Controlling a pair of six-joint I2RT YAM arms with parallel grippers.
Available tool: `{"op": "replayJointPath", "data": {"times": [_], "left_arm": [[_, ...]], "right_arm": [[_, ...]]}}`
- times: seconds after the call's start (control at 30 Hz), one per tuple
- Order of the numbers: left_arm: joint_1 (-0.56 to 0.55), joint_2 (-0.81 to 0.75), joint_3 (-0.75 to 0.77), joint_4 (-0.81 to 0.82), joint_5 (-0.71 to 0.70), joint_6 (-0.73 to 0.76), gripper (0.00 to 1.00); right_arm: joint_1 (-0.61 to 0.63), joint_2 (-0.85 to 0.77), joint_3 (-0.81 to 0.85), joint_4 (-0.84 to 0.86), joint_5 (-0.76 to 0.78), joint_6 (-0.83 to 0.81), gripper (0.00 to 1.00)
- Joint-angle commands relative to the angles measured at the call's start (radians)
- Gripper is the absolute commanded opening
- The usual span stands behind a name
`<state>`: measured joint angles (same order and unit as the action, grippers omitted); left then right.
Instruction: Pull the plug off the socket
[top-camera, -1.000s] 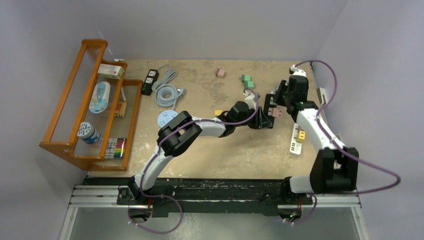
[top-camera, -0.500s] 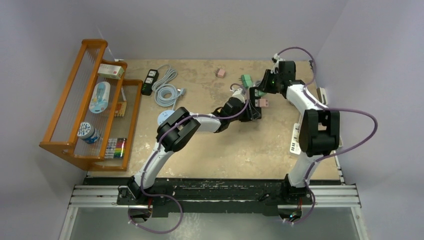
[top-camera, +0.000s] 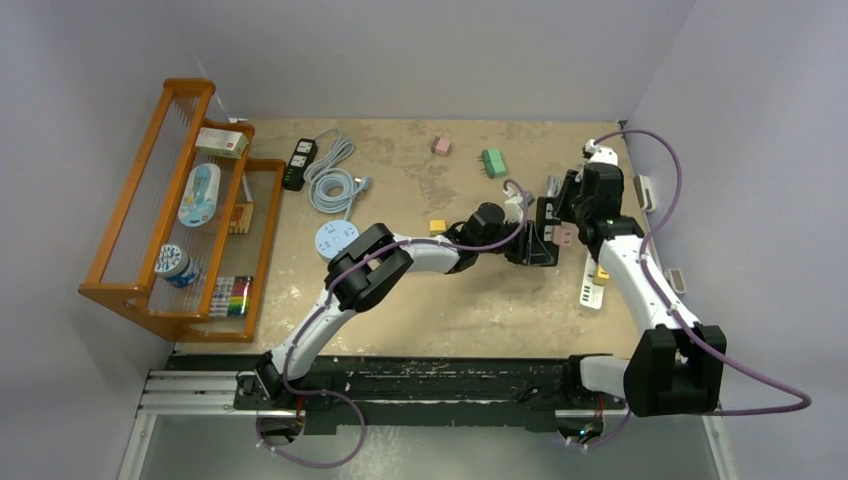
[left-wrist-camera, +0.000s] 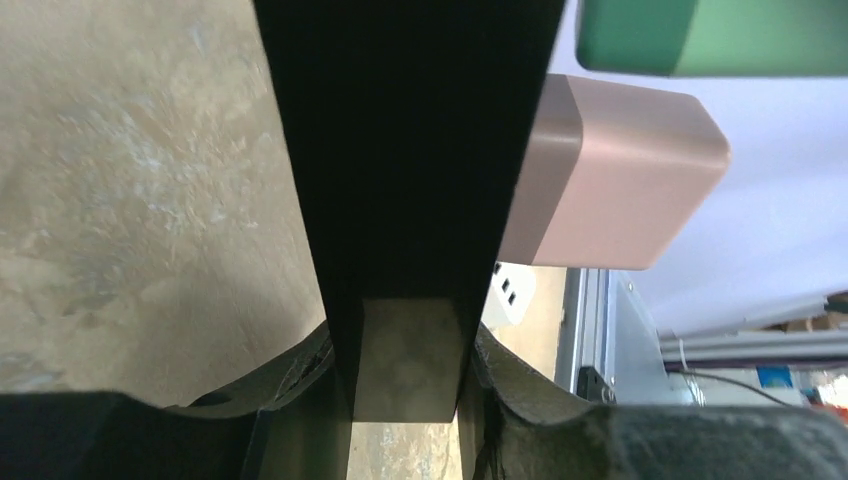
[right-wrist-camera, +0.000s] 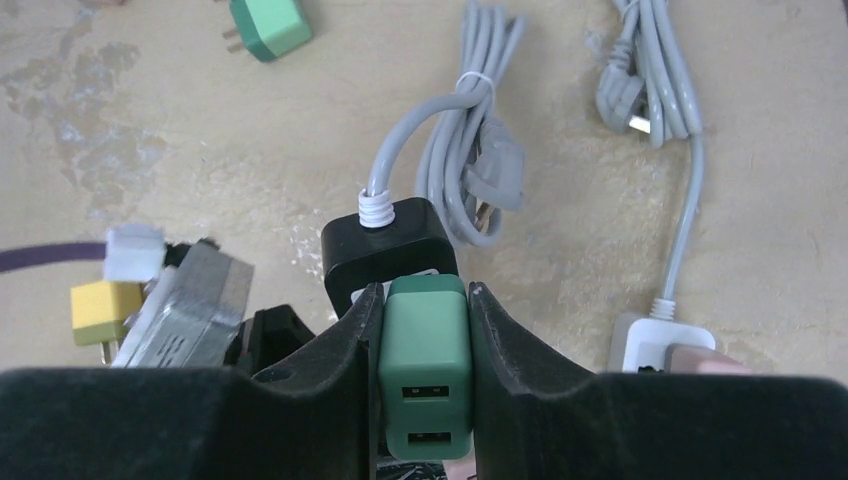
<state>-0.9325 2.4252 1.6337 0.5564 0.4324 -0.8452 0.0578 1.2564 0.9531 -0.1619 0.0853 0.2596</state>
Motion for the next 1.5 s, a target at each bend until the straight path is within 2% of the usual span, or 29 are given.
{"op": "replayJointPath", "data": {"times": [0.0,0.07,0.2,0.27,0.3,0.43,0.5,0.63,0.7,0.8,1.0,1.1,1.2,1.27,1.47], "left_arm": [[0.014,0.1,0.079,-0.154,0.045,-0.025,0.0],[0.015,0.109,0.093,-0.17,0.059,-0.026,0.0],[0.015,0.131,0.123,-0.205,0.079,-0.026,0.0],[0.015,0.147,0.146,-0.231,0.092,-0.024,0.0],[0.015,0.156,0.158,-0.246,0.1,-0.02,0.0],[0.015,0.178,0.183,-0.276,0.109,-0.018,0.0],[0.015,0.179,0.186,-0.289,0.107,-0.014,0.0],[0.015,0.181,0.186,-0.298,0.108,-0.003,0.0],[0.014,0.184,0.183,-0.294,0.112,-0.001,0.0],[0.01,0.184,0.168,-0.275,0.134,0.001,0.0],[0.008,0.158,0.102,-0.238,0.127,0.0,0.0],[0.008,0.144,0.064,-0.218,0.112,-0.003,0.0],[0.008,0.119,0.013,-0.185,0.081,-0.003,0.0],[0.009,0.104,-0.017,-0.162,0.069,-0.006,0.0],[0.008,0.076,-0.083,-0.119,0.05,-0.019,0.0]], "right_arm": [[0.027,-0.084,-0.08,0.104,-0.272,0.089,0.0],[0.027,-0.1,-0.134,0.119,-0.337,0.113,0.0],[0.05,-0.123,-0.143,0.003,0.03,0.162,0.0],[0.054,-0.167,-0.164,-0.002,0.103,0.18,0.0],[0.054,-0.187,-0.177,0.017,0.08,0.18,0.0],[0.047,-0.228,-0.216,0.158,-0.327,0.137,0.0],[0.047,-0.237,-0.215,0.204,-0.435,0.124,0.0],[0.054,-0.25,-0.165,0.13,-0.101,0.152,0.0],[0.05,-0.24,-0.15,0.119,-0.096,0.139,0.0],[0.048,-0.209,-0.133,0.24,-0.12,0.122,0.0],[0.045,0.028,-0.003,0.452,-0.105,0.102,0.0],[0.045,0.222,0.159,0.484,-0.207,0.079,0.0],[0.045,0.451,0.406,0.37,-0.341,0.035,0.0],[0.045,0.595,0.573,0.271,-0.357,-0.025,0.0],[0.045,0.888,0.88,0.121,-0.485,-0.066,0.01]]}}
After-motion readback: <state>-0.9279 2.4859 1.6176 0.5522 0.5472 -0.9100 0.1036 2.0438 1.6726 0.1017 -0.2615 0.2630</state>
